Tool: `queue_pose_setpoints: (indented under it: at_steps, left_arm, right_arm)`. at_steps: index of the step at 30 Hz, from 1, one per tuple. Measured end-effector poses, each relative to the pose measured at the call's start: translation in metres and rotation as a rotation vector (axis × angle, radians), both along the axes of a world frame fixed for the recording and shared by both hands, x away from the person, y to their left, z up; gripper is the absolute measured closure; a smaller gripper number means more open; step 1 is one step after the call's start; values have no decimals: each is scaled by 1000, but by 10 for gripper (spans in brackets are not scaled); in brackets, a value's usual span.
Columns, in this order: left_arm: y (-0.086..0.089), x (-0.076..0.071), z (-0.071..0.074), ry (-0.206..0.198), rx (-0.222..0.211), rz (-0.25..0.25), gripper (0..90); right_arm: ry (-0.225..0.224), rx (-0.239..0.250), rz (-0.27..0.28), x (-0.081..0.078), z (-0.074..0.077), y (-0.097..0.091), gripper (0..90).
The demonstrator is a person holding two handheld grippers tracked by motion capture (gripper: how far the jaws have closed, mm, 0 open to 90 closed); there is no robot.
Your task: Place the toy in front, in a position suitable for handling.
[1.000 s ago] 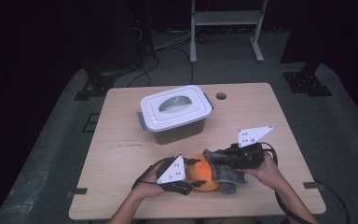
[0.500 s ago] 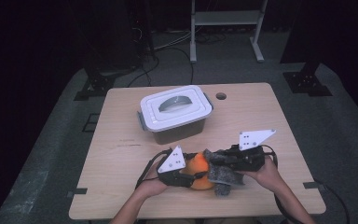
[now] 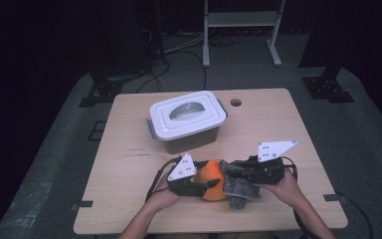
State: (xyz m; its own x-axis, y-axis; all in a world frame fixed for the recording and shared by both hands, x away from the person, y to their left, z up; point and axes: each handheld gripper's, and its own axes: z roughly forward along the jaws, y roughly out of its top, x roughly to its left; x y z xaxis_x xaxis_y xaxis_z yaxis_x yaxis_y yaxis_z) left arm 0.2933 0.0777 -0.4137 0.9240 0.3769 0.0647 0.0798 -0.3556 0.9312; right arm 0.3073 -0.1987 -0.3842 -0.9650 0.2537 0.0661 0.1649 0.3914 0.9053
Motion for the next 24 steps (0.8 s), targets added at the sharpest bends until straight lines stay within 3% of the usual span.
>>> queue_pose_setpoints:
  at_steps: [6,13,19,24]
  left_arm:
    - [3,5,-2,28,-20,42,379]
    - [1,6,-1,32,-25,64,370]
    - [4,8,-2,53,-42,76,366]
    - [-3,4,-2,32,-25,50,361]
  right_arm:
    - [21,-29,-41,4,-16,-10,770]
    - [-17,-20,-21,0,-4,1,769]
    - [6,-53,-44,4,-13,-8,771]
    - [-23,-7,-48,4,3,-9,770]
